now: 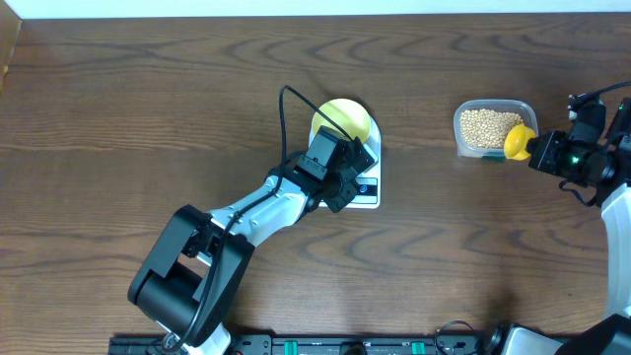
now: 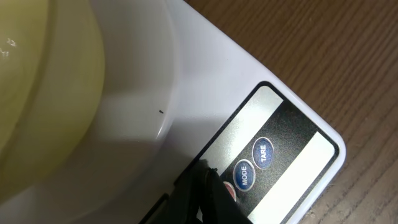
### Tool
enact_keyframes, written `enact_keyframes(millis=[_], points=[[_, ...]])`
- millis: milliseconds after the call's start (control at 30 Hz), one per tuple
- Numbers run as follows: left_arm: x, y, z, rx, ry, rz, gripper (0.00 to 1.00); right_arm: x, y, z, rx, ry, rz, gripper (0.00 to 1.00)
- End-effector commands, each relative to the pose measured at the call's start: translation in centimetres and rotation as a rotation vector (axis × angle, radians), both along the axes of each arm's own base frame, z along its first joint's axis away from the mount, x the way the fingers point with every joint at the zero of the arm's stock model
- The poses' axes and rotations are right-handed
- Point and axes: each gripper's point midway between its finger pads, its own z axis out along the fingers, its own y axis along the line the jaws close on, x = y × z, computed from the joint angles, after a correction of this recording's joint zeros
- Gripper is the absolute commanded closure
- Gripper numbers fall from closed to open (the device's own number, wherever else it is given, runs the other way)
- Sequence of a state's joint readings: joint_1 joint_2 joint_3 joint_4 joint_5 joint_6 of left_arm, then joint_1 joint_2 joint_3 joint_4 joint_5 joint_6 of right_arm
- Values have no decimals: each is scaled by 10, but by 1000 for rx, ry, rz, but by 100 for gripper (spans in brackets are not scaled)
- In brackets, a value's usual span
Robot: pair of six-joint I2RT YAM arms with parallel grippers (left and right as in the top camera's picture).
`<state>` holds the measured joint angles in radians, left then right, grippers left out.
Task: Scoop item into bowl and weigh 50g on scale
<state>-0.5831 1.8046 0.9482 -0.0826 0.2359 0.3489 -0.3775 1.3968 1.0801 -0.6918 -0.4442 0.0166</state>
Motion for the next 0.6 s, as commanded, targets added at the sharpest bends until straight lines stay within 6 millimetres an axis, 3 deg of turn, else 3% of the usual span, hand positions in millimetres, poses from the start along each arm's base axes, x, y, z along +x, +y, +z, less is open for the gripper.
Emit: enact_keyframes(millis=[0,300,567], points=[[-32,24,-49,94,147,-6,93,2,1,2,-11,-2,12,99],[-42,24,-50,88,192,-20,93,0,1,1,-11,3,14,99],[-32,25,-49,102,144,-10,92,0,1,1,-11,3,14,99]])
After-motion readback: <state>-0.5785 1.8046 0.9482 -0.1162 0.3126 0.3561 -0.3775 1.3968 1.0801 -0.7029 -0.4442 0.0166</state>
